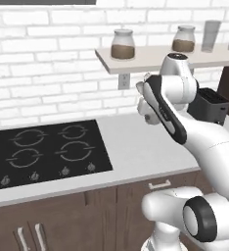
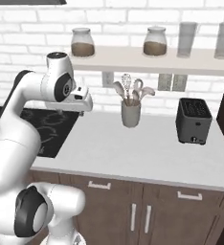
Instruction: Take a straw from the drawer in front and place it inside the glass cup on the dining counter.
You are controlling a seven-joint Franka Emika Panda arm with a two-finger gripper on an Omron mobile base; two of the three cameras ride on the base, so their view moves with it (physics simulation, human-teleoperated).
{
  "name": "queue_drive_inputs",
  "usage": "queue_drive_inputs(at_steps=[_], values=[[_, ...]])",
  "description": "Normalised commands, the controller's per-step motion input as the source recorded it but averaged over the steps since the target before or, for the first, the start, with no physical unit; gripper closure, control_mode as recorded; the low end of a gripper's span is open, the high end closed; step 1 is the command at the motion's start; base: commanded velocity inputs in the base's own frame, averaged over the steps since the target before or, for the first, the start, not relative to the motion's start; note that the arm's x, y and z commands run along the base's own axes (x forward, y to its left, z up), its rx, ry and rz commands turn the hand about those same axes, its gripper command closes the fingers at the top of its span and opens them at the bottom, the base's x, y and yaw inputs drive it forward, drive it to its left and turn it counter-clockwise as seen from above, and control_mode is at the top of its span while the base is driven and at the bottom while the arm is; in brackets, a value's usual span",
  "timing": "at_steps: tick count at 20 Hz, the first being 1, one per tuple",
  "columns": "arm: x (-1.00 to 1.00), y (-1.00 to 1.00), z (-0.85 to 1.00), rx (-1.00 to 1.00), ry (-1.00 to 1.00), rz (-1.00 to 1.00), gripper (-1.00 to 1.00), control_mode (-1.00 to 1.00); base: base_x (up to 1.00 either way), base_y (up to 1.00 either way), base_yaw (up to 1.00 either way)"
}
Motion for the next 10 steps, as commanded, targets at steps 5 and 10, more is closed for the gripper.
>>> queue_drive_inputs(at_steps=[5, 10], values=[[0.0, 0.0, 0.0, 0.0, 0.0, 0.0, -1.0, 1.0, -0.68, 0.62, -0.3], [0.0, 0.0, 0.0, 0.0, 0.0, 0.0, -1.0, 1.0, -0.19, 0.58, -0.48]])
